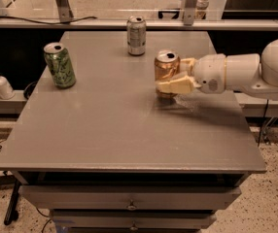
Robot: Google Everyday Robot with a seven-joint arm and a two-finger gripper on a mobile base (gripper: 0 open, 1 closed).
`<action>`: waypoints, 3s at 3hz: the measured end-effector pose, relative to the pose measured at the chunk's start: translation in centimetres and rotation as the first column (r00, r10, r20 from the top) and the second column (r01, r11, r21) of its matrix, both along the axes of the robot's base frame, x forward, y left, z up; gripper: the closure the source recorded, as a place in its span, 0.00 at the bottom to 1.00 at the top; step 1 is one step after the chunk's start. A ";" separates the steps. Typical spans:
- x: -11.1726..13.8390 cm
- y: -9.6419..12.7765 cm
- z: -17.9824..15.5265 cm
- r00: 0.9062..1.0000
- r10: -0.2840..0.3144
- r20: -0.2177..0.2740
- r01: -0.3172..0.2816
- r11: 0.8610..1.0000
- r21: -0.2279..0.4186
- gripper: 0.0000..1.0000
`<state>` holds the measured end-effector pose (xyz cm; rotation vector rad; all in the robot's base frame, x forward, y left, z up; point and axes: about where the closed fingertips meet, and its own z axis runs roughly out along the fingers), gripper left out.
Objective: Move orange can near 7up can
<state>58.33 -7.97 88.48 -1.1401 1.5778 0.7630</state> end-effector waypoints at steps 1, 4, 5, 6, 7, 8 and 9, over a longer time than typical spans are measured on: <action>3.9 -4.5 3.9 0.993 -0.098 0.058 0.099 0.995 -0.007 1.00; 11.1 -3.2 3.2 0.980 -0.183 0.081 0.178 0.982 0.060 1.00; 15.7 -2.8 2.6 0.974 -0.208 0.090 0.201 0.976 0.084 1.00; 19.4 -3.0 1.9 0.965 -0.245 0.095 0.236 0.967 0.092 1.00; 21.7 -1.9 0.9 0.963 -0.257 0.086 0.248 0.964 0.096 1.00; 22.7 -0.3 -0.4 0.968 -0.244 0.059 0.238 0.966 0.096 1.00; 22.9 0.4 -1.1 0.971 -0.237 0.038 0.234 0.970 0.072 0.82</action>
Offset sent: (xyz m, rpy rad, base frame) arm 0.0275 -0.0318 0.0202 -0.0112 -0.0246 -0.0690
